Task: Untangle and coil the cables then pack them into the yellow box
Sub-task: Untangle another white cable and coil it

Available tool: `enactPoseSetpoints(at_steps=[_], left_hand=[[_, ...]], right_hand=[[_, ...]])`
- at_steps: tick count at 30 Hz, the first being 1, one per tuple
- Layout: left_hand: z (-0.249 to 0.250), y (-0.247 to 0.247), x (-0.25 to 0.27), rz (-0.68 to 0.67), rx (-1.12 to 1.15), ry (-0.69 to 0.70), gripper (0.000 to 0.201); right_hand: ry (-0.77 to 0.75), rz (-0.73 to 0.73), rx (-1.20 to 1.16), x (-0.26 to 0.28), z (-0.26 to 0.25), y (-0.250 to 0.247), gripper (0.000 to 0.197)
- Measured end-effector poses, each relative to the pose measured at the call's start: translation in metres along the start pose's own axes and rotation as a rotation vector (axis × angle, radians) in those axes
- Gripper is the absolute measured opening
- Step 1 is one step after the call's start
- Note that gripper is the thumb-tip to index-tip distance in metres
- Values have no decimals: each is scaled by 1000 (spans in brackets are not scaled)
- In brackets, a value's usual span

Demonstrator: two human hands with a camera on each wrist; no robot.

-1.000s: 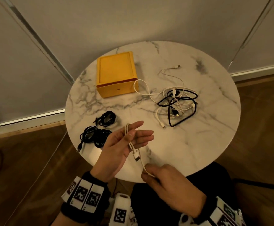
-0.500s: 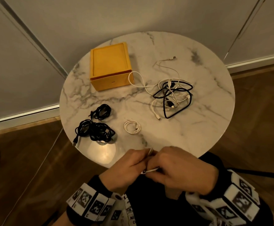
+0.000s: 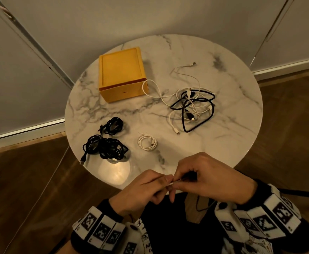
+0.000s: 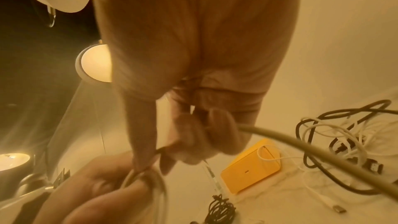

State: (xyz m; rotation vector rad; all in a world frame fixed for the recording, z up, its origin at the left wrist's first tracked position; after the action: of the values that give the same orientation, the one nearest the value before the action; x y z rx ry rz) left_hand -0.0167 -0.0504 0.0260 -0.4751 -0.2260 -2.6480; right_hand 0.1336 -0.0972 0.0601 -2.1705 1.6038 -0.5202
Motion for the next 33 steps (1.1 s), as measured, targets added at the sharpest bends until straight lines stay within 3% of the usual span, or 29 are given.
enactPoseSetpoints(at_steps=[3, 6, 12, 16, 20, 23, 26, 33], left_hand=[[1, 1, 1, -44, 43, -40, 51], [2, 3, 4, -47, 173, -40, 50], [19, -1, 11, -169, 632, 144, 36], [31, -15, 9, -128, 658, 238, 37], [30, -23, 4, -80, 627, 231, 39], [29, -27, 4, -67, 648, 228, 38], [33, -31, 2, -5, 634, 259, 37], [28, -29, -13, 233, 631, 329, 37]], right_hand=[[54, 116, -4, -2, 9, -11, 28], [35, 147, -139, -4, 8, -14, 24], [-16, 359, -597, -15, 14, -7, 13], [124, 412, -705, -15, 18, 17, 29], [193, 413, -559, -17, 14, 36, 51], [208, 393, -434, -17, 13, 41, 40], [188, 271, -268, -19, 9, 59, 28], [219, 191, -132, -25, 5, 82, 25]])
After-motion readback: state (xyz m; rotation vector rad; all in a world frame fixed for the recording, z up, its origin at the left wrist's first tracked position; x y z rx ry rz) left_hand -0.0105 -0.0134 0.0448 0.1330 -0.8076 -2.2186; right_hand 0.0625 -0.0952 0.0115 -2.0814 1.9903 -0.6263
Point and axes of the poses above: each hand's wrist, its own x-axis away from the middle knuckle, its own y-axis out of the palm, z = x × y, the point moved 4 cm from there along -x, towards the middle knuckle, and after that the axes turned 1 degree about x, right-handed, at the moved point
